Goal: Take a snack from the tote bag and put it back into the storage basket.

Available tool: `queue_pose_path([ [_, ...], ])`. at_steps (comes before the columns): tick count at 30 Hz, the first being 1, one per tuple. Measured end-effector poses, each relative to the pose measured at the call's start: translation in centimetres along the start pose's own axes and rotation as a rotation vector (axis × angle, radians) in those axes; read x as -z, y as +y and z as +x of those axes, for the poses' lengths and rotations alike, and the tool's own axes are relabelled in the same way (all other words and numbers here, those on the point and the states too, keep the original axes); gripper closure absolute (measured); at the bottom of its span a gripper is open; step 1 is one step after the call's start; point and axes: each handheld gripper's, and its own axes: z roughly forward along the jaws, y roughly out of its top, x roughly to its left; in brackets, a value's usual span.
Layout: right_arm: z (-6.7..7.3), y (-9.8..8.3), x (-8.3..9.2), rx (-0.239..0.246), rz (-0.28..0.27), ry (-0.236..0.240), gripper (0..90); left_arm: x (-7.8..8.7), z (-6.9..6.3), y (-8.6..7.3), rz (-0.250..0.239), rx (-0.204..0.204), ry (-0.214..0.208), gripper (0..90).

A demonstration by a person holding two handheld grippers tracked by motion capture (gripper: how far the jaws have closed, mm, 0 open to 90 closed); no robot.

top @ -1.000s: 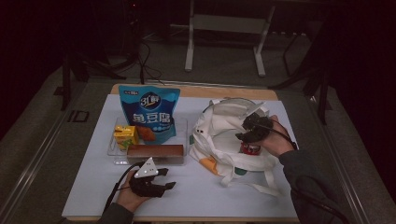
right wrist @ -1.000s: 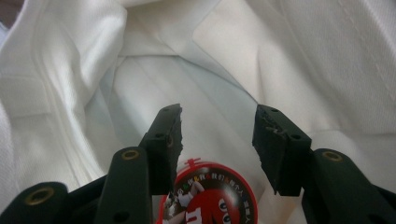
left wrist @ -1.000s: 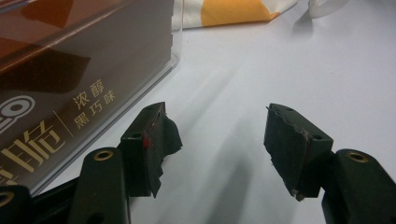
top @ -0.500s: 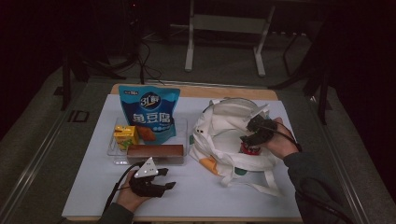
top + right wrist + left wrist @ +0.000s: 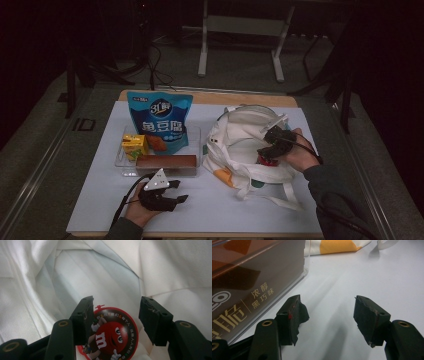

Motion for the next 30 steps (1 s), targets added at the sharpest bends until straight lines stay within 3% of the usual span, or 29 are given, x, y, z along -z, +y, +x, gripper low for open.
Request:
queue_pose_path([
  [16,0.4,-0.5,-0.4,-0.002,0.028,0.01,34.1,0.0,0.0,0.0,0.0,0.0,0.001,39.5],
  [30,0.5,-1.1,-1.1,0.023,0.12,0.006,23.4,0.0,0.0,0.0,0.0,0.0,0.0,39.3],
])
